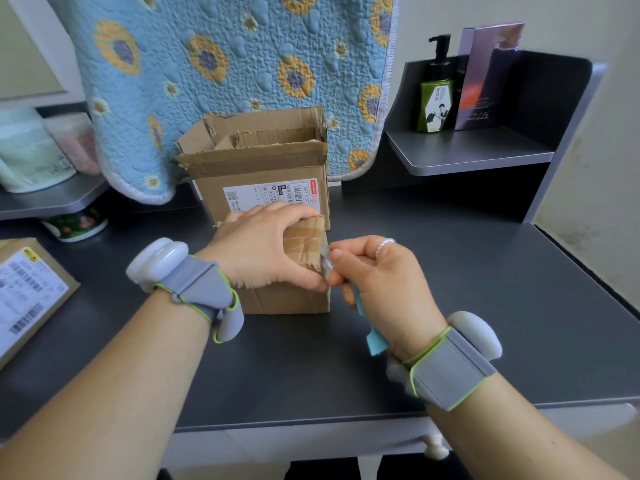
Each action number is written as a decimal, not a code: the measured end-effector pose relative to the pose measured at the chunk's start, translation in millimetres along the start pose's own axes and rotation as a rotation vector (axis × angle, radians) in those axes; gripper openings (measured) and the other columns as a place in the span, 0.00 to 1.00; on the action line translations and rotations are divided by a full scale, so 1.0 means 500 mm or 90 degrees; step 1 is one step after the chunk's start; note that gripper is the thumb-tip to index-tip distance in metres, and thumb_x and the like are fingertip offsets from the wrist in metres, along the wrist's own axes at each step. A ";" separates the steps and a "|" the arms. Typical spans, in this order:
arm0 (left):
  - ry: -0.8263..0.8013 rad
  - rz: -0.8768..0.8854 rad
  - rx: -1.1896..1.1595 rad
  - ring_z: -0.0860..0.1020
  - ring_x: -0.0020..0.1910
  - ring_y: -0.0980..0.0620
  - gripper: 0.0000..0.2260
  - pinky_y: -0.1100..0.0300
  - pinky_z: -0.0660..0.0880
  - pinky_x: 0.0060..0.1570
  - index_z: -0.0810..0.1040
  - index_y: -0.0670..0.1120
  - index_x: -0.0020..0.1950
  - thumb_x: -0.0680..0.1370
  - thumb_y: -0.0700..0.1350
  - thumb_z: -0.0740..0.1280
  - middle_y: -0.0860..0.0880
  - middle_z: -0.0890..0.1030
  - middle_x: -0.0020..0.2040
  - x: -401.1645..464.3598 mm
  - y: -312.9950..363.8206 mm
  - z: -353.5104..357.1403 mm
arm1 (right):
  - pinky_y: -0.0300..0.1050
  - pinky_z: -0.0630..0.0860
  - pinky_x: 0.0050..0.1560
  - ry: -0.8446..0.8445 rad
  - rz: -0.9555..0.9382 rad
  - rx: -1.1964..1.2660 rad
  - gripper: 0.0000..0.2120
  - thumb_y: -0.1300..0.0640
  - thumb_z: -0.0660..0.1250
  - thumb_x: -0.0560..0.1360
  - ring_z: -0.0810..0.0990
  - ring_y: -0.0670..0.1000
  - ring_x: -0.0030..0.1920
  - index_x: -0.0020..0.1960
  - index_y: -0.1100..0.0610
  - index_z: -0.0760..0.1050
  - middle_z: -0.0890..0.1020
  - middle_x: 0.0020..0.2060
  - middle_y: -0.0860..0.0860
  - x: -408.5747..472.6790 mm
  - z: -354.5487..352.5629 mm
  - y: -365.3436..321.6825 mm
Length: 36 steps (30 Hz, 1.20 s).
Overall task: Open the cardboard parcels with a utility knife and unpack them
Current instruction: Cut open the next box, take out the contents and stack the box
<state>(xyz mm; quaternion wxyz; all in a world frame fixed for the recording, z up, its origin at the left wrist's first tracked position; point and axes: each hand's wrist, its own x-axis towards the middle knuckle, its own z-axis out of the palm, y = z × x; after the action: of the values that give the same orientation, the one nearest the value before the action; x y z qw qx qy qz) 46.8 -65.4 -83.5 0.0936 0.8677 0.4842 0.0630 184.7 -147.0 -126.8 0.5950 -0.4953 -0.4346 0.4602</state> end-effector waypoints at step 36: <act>-0.004 -0.011 0.010 0.67 0.64 0.53 0.44 0.52 0.59 0.64 0.62 0.63 0.66 0.51 0.73 0.65 0.58 0.70 0.62 0.001 0.000 0.000 | 0.34 0.66 0.22 0.062 0.025 0.017 0.07 0.62 0.62 0.77 0.68 0.43 0.20 0.41 0.56 0.75 0.78 0.25 0.48 0.067 0.004 0.009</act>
<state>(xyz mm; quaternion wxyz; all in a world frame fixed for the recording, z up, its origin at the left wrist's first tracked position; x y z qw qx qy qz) 47.2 -64.8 -83.5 0.0892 0.8643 0.4918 0.0557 189.2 -113.3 -129.1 0.6129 -0.5179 -0.3891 0.4525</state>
